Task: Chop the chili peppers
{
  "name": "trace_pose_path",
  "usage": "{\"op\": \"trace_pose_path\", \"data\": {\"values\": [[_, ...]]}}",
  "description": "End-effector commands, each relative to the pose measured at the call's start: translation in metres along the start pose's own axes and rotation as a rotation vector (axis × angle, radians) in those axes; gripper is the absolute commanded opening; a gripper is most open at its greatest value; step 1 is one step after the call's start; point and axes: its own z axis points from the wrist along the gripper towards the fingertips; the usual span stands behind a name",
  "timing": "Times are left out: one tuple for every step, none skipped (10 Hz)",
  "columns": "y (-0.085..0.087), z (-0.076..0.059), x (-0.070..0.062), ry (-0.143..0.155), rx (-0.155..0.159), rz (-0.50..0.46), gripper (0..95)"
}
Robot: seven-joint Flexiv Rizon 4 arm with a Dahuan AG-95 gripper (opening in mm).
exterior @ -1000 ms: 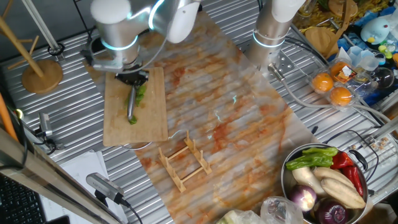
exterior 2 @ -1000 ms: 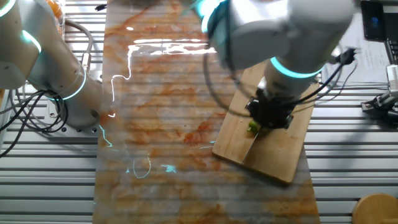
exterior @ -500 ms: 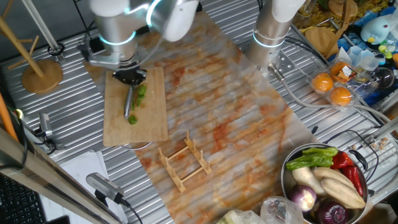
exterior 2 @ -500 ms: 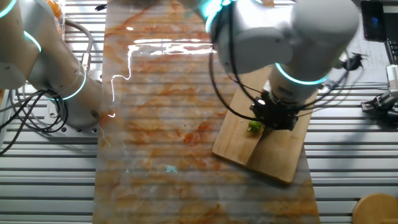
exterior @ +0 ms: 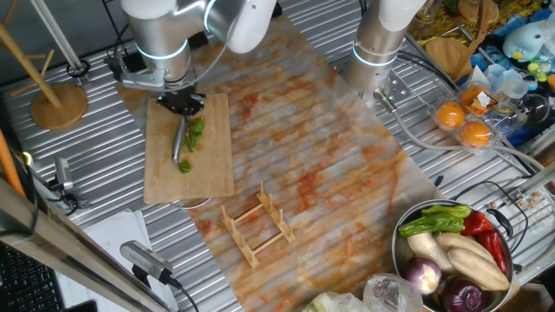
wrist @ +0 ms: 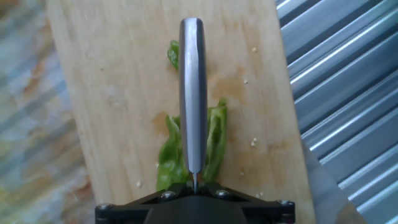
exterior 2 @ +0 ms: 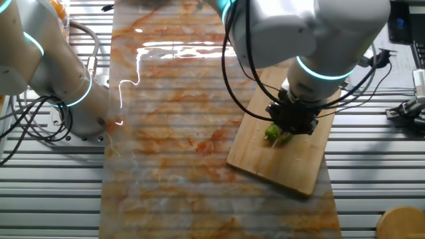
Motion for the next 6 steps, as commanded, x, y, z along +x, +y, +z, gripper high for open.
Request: {"op": "trace_pose_path", "data": {"values": [[0.000,-0.009,-0.001,0.023,0.008,0.014,0.0],[-0.002,-0.013,-0.002,0.025,0.006,0.026,0.0],[-0.008,-0.020,-0.007,0.041,-0.002,0.058,0.0],[-0.011,-0.025,-0.010,0.049,-0.007,0.094,0.0],[-0.014,-0.030,-0.014,0.051,-0.004,0.138,0.0],[-0.015,-0.034,-0.016,0.053,0.001,0.190,0.0]]}}
